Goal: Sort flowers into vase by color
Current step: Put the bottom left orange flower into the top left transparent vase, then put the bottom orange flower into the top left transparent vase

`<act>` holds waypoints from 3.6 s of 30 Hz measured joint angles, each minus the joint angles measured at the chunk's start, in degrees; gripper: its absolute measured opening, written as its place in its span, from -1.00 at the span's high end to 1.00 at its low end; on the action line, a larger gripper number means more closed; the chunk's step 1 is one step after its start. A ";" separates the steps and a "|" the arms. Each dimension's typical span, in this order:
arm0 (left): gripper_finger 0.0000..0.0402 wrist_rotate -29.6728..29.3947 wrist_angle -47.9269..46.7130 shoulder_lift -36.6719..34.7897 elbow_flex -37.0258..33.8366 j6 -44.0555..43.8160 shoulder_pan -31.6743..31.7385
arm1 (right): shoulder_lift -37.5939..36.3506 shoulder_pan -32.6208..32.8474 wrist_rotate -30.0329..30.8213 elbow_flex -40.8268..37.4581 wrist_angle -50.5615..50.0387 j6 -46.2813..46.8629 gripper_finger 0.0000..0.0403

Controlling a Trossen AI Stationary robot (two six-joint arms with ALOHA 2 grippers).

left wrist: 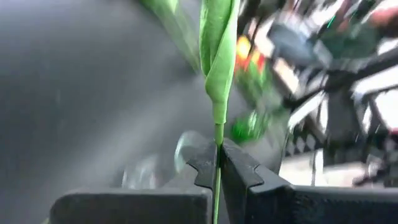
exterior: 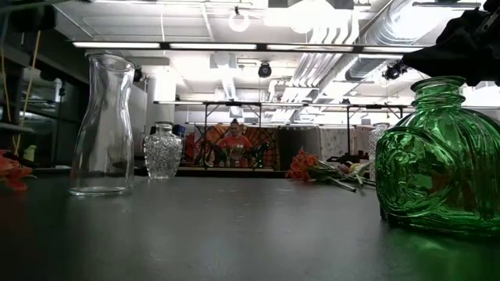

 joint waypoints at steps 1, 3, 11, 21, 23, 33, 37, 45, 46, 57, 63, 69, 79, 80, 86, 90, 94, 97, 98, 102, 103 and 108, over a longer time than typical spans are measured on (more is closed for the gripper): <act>1.00 -1.97 2.15 -0.20 0.00 2.71 1.09 | 0.00 -0.02 0.00 0.00 0.00 0.00 1.00; 1.00 -5.71 7.60 -0.52 0.00 9.68 3.79 | -0.01 0.01 -0.01 0.00 0.00 0.00 1.00; 1.00 -10.73 42.35 -1.47 0.10 47.99 17.51 | 0.00 -0.02 -0.01 0.02 0.00 0.00 1.00; 1.00 -10.73 30.25 -0.82 0.11 63.80 39.98 | -0.01 -0.02 0.00 0.00 0.00 0.00 1.00; 1.00 -10.58 27.95 -0.15 0.00 64.89 45.58 | 0.00 -0.02 0.00 0.00 0.00 0.00 1.00; 1.00 10.56 36.99 7.63 0.02 68.54 66.20 | -0.02 0.01 0.01 0.00 0.00 0.00 1.00; 1.00 17.40 37.04 11.57 0.02 66.14 69.39 | -0.01 -0.01 -0.01 0.01 0.00 0.00 1.00; 1.00 12.78 36.81 12.53 0.00 66.51 69.99 | -0.01 0.00 -0.01 0.00 0.01 0.00 1.00; 1.00 11.72 36.86 12.28 0.00 66.51 69.99 | 0.00 -0.02 -0.01 0.00 0.00 0.02 1.00; 1.00 10.06 45.15 6.38 -14.48 54.00 68.92 | -0.02 -0.01 -0.01 0.00 0.00 0.00 1.00; 1.00 9.99 50.66 3.84 -17.22 55.65 67.89 | 0.00 -0.02 -0.01 0.02 0.00 -0.06 1.00; 0.99 9.97 47.61 3.80 -17.22 56.15 67.89 | -0.01 -0.02 0.00 0.00 0.00 -0.02 1.00; 0.69 10.60 43.13 3.80 -17.22 55.63 67.89 | -0.02 -0.02 0.00 0.01 0.00 0.00 1.00; 0.64 11.29 42.95 3.80 -17.22 55.56 67.91 | -0.02 -0.01 0.00 0.00 0.00 0.00 1.00; 0.34 18.06 40.97 3.80 -17.22 53.52 67.92 | -0.02 -0.01 0.00 0.01 0.00 0.00 1.00; 0.15 22.80 35.49 3.78 -15.61 52.01 67.92 | -0.02 -0.02 0.01 0.02 0.00 0.00 1.00; 0.01 24.26 26.31 3.78 -12.14 52.57 67.89 | -0.02 -0.01 -0.02 0.01 0.00 0.00 1.00; -0.07 24.03 20.87 3.78 -9.50 53.55 67.92 | -0.01 -0.02 -0.02 0.02 0.00 -0.26 1.00; -0.09 24.21 19.10 3.78 -8.64 53.81 67.92 | -0.01 -0.01 0.01 0.00 0.00 -0.26 1.00; -0.14 28.80 10.04 3.75 -4.60 54.07 67.92 | 0.00 -0.02 0.01 0.00 0.00 -0.02 1.00; -0.14 30.53 7.30 3.75 -3.71 53.95 67.92 | -0.02 0.00 -0.01 0.00 0.00 -0.20 1.00; -0.14 40.50 -4.14 3.64 -0.90 49.03 67.92 | -0.02 0.00 -0.01 0.00 0.01 -0.02 1.00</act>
